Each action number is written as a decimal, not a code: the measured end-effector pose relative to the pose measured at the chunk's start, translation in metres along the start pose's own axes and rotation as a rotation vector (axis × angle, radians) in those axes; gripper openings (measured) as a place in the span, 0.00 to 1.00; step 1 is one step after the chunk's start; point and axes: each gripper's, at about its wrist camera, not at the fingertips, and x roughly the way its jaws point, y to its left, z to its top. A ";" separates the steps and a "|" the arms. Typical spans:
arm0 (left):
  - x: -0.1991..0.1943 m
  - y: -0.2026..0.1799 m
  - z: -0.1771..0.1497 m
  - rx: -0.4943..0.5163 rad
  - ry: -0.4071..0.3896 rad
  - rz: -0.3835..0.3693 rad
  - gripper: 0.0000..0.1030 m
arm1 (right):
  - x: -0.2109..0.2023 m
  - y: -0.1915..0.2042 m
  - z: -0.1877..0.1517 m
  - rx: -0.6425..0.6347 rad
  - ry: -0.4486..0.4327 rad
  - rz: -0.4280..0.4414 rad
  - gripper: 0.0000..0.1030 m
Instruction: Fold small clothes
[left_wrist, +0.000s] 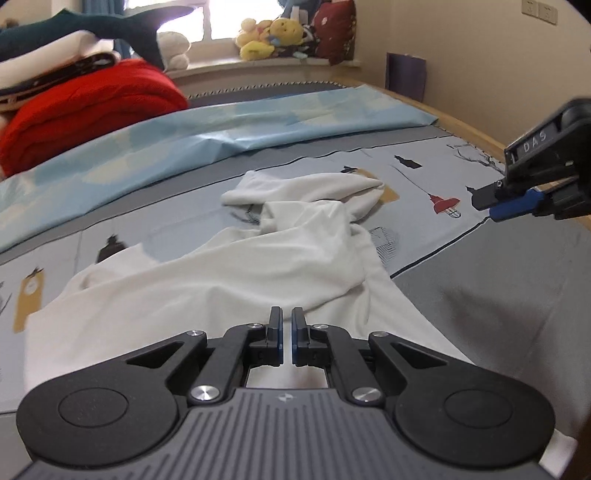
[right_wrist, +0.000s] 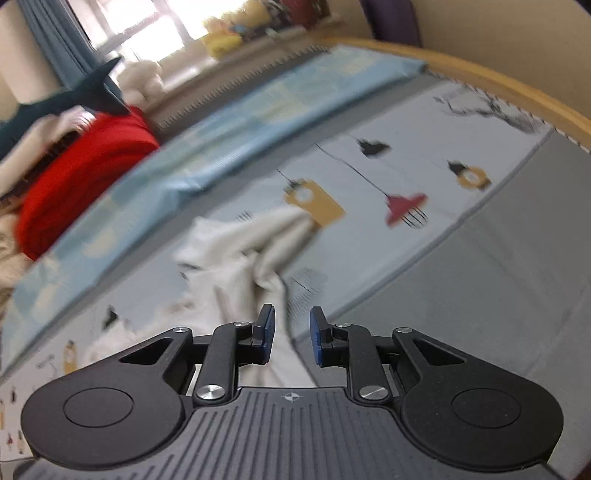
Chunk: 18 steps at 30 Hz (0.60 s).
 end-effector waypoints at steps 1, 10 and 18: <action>0.010 -0.006 -0.002 0.021 0.006 0.002 0.05 | 0.006 -0.003 0.001 0.003 0.014 -0.006 0.21; 0.090 -0.051 0.010 0.113 0.027 -0.031 0.57 | 0.022 -0.004 -0.002 0.050 0.054 -0.004 0.22; 0.092 -0.028 0.027 0.056 -0.007 -0.002 0.03 | 0.037 0.003 -0.003 0.031 0.051 -0.067 0.23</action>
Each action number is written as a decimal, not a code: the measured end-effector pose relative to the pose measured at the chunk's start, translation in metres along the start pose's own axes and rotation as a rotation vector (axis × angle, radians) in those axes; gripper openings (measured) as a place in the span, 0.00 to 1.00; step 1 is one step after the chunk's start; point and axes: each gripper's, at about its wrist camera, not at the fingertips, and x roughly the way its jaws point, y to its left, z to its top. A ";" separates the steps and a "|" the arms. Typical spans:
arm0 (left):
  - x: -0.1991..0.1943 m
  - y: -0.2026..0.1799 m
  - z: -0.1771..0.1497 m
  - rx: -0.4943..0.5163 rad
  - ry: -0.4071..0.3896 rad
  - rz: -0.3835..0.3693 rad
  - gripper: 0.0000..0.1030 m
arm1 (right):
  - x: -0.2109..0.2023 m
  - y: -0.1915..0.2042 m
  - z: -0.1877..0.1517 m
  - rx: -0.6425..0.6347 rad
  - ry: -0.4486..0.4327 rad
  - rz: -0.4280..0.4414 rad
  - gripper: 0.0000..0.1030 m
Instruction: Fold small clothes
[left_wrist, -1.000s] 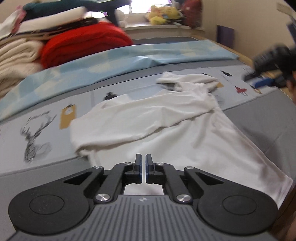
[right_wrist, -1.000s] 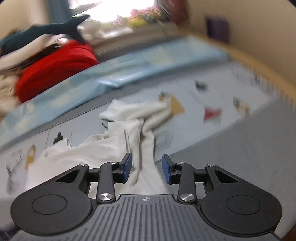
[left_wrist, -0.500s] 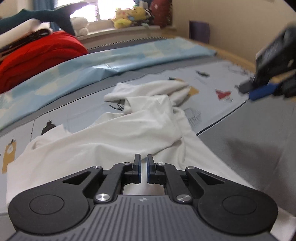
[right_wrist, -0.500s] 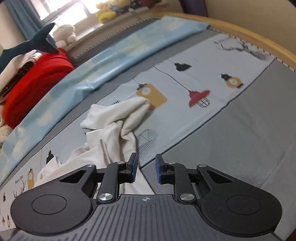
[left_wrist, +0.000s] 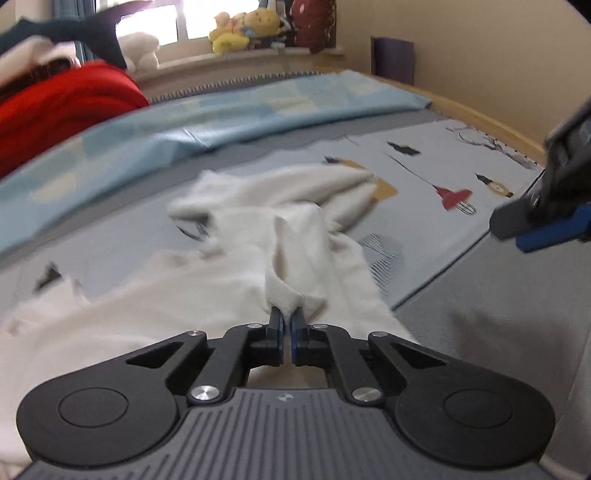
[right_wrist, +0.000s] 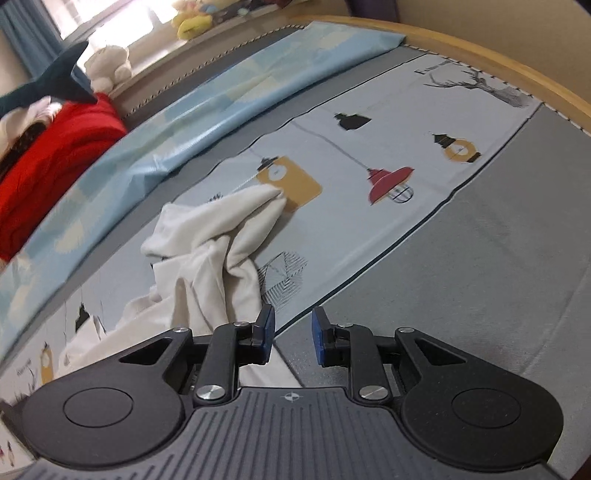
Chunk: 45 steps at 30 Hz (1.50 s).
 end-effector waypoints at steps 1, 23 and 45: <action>-0.006 0.012 0.002 -0.010 -0.010 0.013 0.03 | 0.001 0.003 -0.001 -0.006 0.002 -0.002 0.23; -0.201 0.512 -0.238 -0.793 0.187 0.978 0.03 | 0.012 0.108 -0.048 -0.207 0.074 0.057 0.23; -0.136 0.376 -0.203 -0.525 0.261 0.311 0.30 | 0.015 0.081 -0.023 -0.150 0.007 -0.014 0.23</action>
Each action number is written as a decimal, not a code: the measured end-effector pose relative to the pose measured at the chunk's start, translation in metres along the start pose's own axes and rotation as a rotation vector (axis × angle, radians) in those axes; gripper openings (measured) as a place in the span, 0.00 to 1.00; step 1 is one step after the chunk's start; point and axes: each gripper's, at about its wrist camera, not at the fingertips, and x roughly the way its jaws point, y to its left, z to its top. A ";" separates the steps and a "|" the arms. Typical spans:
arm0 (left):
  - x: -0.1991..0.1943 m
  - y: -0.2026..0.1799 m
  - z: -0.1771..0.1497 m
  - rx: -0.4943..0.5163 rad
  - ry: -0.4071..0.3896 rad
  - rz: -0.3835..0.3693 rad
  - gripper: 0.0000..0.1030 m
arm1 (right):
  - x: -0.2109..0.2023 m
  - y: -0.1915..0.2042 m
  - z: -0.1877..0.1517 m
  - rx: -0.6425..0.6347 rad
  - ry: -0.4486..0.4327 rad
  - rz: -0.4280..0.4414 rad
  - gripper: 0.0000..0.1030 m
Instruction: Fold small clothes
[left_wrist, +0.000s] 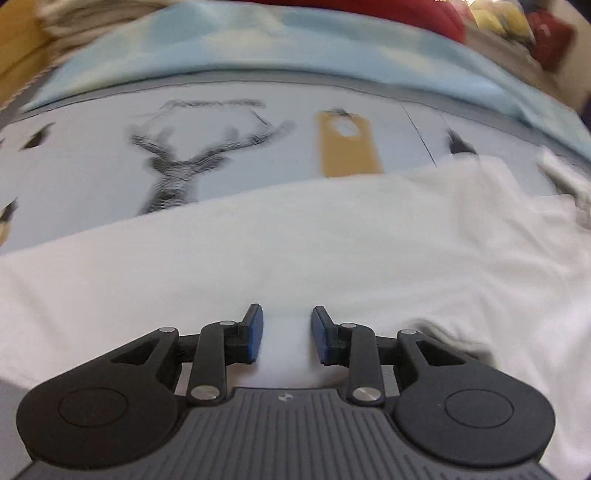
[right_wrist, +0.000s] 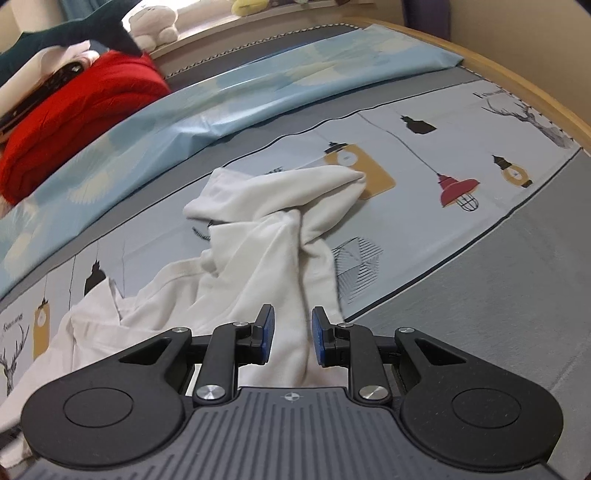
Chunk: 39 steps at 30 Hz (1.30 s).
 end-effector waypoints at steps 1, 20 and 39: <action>-0.005 0.009 0.002 -0.026 0.031 0.058 0.26 | -0.001 -0.005 0.002 0.012 0.000 -0.002 0.23; -0.122 -0.152 0.019 -0.108 0.047 -0.150 0.34 | -0.023 -0.042 0.019 0.182 -0.080 0.075 0.01; -0.069 -0.120 0.060 -0.274 0.098 -0.261 0.34 | 0.066 -0.001 0.115 -0.126 -0.131 0.231 0.31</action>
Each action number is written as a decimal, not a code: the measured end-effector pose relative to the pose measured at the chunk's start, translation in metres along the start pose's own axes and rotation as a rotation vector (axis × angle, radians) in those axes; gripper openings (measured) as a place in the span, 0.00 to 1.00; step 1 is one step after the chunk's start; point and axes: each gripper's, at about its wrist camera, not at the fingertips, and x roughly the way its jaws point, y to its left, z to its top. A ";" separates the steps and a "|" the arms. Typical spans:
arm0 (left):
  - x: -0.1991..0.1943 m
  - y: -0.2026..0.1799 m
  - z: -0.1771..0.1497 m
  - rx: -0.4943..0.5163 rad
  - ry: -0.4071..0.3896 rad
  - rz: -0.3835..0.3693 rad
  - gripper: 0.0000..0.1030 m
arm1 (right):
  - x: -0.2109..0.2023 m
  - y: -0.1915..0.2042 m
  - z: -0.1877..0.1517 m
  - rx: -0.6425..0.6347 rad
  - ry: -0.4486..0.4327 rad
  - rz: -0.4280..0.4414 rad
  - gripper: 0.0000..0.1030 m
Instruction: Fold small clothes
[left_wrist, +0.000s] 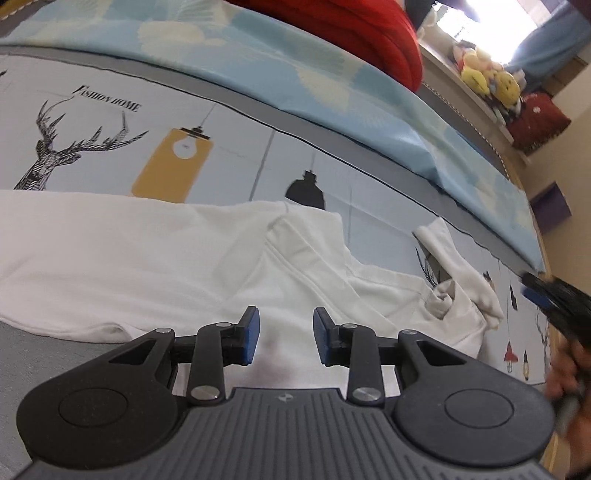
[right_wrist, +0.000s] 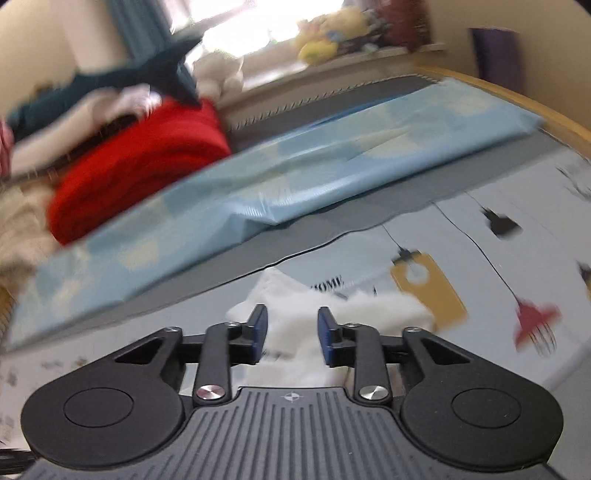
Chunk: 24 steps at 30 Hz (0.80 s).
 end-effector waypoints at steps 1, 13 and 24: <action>0.002 0.003 0.002 -0.010 0.003 0.001 0.34 | 0.025 0.003 0.011 -0.028 0.029 -0.016 0.32; 0.011 0.016 0.024 -0.052 0.004 -0.005 0.34 | 0.200 0.038 0.017 -0.286 0.291 -0.112 0.53; 0.017 0.017 0.029 -0.061 -0.002 0.000 0.34 | 0.134 0.032 0.046 -0.309 0.060 -0.030 0.07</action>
